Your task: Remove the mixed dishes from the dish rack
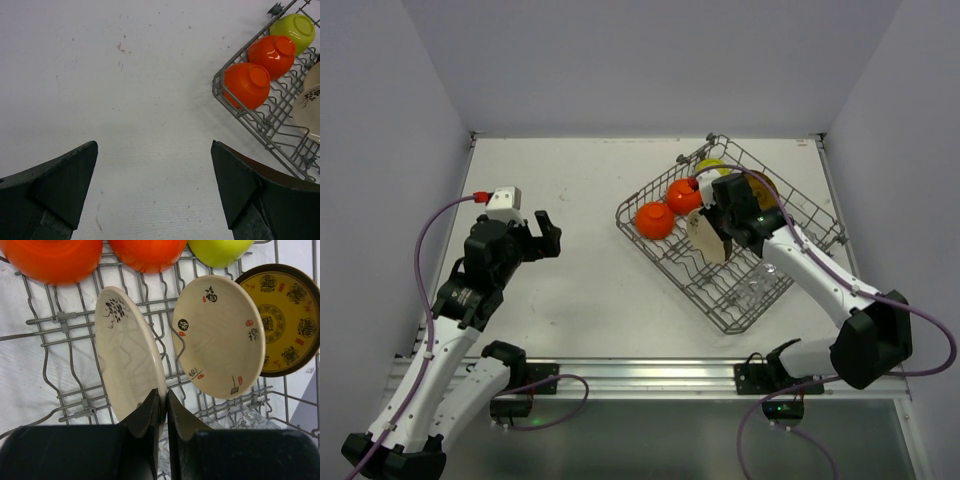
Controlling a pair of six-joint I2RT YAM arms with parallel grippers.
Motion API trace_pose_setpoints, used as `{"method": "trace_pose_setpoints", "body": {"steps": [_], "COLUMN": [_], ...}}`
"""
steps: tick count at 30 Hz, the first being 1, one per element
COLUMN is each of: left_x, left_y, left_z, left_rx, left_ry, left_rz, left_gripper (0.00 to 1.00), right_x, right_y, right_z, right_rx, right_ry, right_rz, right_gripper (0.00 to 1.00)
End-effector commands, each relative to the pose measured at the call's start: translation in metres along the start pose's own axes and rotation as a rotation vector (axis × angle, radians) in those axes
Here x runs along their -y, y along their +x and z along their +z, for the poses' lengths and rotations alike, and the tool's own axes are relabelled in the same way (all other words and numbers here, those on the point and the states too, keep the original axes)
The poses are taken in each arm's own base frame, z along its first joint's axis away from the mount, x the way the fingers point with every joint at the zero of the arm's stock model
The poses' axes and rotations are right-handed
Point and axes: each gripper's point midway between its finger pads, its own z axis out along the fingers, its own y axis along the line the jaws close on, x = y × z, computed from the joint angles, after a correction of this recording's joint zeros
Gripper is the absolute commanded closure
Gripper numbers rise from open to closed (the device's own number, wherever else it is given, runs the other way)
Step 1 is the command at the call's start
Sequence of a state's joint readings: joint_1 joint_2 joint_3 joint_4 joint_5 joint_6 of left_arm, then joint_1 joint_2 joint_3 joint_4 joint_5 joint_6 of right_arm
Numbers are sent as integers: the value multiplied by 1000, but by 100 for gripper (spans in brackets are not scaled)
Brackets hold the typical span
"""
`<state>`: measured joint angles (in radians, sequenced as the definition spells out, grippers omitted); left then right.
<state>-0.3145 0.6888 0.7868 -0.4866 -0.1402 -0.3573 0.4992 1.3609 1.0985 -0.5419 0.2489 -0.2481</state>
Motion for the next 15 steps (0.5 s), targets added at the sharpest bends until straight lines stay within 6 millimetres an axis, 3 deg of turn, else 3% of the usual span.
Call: {"method": "trace_pose_setpoints", "body": {"steps": [1,6,8,10,12,14,15], "left_x": [3,3,13,28,53,87,102], "left_y": [-3,-4,-9,-14,-31,-40,-55], "left_z": [2,2,0,-3,-10,-23,-28], "left_rx": [18,17,19,16,47,46,99], "left_ry": [19,16,65,142,259,445,533], "left_rz": [6,-1,-7,-22,-60,-105,-112], "left_gripper": [0,0,0,0,0,0,0], "right_x": [14,24,28,31,32,28,23], "right_y": [-27,-44,-52,-64,-75,-83,-87], "right_z": [-28,-60,-79,-97,-117,-128,-135], "right_rx": [119,204,246,306,375,428,460], "right_ry": [35,41,39,27,5,-30,-72], "right_rz": [25,67,103,160,212,309,348], "right_gripper": [100,100,100,100,100,100,100]}}
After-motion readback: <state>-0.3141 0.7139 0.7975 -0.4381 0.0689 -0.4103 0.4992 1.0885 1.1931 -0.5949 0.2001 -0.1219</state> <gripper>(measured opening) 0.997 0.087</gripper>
